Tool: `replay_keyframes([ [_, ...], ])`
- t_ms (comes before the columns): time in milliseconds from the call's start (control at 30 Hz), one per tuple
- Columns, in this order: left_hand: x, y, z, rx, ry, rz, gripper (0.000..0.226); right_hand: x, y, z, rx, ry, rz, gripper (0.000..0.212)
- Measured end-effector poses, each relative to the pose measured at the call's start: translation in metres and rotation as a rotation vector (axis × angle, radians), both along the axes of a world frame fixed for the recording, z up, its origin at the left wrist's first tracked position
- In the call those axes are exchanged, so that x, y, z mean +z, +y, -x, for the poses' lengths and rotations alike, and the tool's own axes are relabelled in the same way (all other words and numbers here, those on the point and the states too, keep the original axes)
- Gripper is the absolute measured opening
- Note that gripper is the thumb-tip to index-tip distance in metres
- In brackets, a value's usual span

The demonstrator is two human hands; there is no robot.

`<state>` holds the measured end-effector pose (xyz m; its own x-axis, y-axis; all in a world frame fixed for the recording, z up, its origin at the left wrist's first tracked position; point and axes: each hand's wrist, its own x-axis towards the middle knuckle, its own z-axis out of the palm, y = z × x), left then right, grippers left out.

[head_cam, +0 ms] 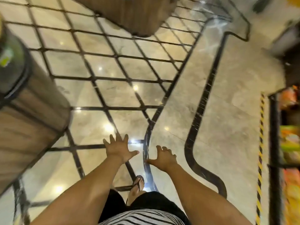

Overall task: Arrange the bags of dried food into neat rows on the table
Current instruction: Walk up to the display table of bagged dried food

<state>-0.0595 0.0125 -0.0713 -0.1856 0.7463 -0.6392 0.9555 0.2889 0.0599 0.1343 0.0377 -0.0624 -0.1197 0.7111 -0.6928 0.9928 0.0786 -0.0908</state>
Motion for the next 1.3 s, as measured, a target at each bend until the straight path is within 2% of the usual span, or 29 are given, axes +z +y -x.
replay_keyframes([
  [300,0.003,-0.075,0.075,0.514,0.089,-0.015,0.102,-0.002,0.035,0.125,0.504,0.089,0.064,0.097],
  [467,0.022,-0.094,0.14,0.732,0.093,-0.125,0.102,0.022,0.04,0.222,0.668,0.125,-0.017,0.091],
  [600,0.037,-0.121,0.197,0.855,0.151,-0.196,0.103,0.036,0.025,0.299,0.809,0.17,-0.094,0.095],
  [933,0.069,-0.194,0.34,1.071,0.323,-0.537,0.101,0.066,-0.028,0.463,0.919,0.513,-0.406,0.092],
  [1167,0.102,-0.203,0.458,1.135,0.461,-0.701,0.1,0.091,-0.007,0.596,0.906,0.688,-0.502,0.091],
  [1300,0.116,-0.202,0.542,1.204,0.553,-0.727,0.099,0.11,0.006,0.699,0.859,0.752,-0.453,0.092],
])
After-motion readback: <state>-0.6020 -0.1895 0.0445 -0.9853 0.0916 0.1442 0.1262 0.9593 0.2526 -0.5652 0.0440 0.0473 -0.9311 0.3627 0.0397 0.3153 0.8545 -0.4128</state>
